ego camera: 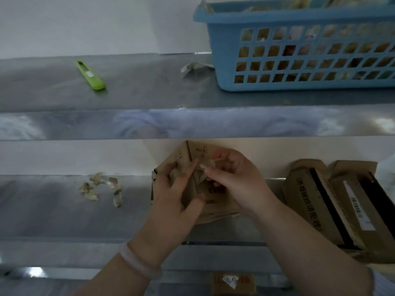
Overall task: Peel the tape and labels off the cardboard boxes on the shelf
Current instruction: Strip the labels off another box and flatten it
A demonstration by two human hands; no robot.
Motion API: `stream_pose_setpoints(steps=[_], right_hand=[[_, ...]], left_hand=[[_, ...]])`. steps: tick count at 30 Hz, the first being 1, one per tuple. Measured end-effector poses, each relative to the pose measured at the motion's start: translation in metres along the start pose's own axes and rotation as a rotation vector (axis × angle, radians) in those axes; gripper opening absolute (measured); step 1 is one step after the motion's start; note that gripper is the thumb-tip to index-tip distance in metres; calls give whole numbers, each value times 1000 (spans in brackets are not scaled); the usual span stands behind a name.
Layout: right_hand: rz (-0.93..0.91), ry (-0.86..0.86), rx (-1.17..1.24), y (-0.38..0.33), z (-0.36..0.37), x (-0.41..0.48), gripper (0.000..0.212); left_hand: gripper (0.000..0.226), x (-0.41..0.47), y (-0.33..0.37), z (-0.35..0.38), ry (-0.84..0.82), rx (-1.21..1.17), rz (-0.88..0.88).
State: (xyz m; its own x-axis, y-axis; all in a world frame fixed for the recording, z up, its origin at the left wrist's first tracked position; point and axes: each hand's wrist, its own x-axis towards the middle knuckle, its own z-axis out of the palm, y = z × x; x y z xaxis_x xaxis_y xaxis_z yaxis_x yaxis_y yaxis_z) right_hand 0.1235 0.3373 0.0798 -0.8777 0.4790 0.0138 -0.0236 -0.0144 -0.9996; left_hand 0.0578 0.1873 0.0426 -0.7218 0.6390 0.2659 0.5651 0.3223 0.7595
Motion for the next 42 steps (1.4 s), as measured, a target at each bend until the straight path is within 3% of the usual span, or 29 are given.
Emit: stream_pose_setpoints(steps=[7,15,20,25,28,32,35,37,40,42], right_hand=[[-292,60,-666,20,19,8,5],[-241,-55,-733,31,39,22,12],[-180,32,-683,34,43,34,14],[-107,9,-363,35,58,37,12],[-89,-45,-293,31,64,36,11],[-121,-21,-436,32,68,33,18],[-285,26,-738,41,74,29,19],[-394,-30,-927,48,78,26,16],[-415,-127,-929,56,78,25,38],[-429,-111,-960,56,79,26,39]], left_hand=[[54,9,-21,-9,144,-53,9],[42,2,-49,-20,230,-155,-64],[47,-3,-65,-31,227,-146,-94],[45,-7,-92,-32,241,-244,-182],[43,-8,-103,-33,241,-273,-190],[43,-6,-107,-37,218,-281,-185],[43,-5,-106,-40,196,-265,-197],[43,-6,-106,-42,182,-251,-206],[43,-5,-110,-43,169,-246,-202],[43,-4,-112,-44,160,-219,-187]])
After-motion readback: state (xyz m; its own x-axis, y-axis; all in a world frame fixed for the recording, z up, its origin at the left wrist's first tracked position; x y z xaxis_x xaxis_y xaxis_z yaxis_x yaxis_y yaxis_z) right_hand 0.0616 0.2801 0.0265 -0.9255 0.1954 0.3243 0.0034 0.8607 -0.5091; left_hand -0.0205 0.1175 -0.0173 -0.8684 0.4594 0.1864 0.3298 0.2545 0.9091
